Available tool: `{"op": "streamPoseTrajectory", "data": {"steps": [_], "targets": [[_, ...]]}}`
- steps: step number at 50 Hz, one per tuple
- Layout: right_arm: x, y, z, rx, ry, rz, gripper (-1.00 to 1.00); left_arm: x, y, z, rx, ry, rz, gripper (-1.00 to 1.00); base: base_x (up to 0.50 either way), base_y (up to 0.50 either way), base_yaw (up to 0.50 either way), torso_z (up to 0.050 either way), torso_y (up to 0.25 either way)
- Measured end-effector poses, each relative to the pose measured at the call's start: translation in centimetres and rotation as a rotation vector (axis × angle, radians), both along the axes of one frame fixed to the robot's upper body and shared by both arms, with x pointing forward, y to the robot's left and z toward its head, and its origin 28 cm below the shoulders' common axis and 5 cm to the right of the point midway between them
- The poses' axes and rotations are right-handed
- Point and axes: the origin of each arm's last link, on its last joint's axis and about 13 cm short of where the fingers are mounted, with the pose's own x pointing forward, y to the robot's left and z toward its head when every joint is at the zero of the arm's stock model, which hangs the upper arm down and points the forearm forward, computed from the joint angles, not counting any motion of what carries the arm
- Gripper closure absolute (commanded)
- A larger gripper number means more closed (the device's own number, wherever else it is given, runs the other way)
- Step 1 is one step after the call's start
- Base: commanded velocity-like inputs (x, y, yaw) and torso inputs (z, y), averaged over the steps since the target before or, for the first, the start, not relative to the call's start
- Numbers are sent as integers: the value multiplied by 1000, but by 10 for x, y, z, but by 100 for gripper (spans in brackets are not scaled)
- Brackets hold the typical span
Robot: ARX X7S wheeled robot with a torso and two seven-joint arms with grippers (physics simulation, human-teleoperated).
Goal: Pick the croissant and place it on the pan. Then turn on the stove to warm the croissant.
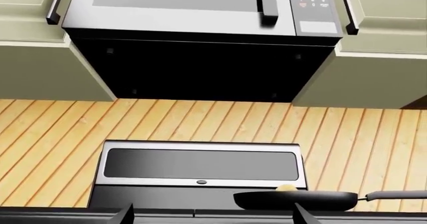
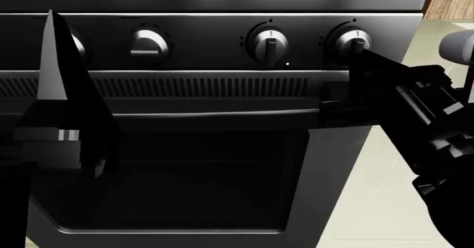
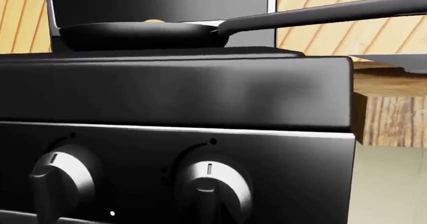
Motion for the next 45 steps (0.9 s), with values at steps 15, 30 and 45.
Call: {"op": "streamPoseTrajectory", "data": {"steps": [15, 30, 45], "targets": [[-1, 1, 1, -204, -38, -60, 100, 0, 0, -1, -6, 0, -2, -100, 0, 0, 0, 0, 0], [-2, 1, 2, -347, -60, -95, 100, -1, 0, -1, -11, 1, -6, -100, 0, 0, 0, 0, 1], [-3, 2, 3, -549, -101, -145, 100, -1, 0, 0, -12, 0, -11, -100, 0, 0, 0, 0, 3]]}}
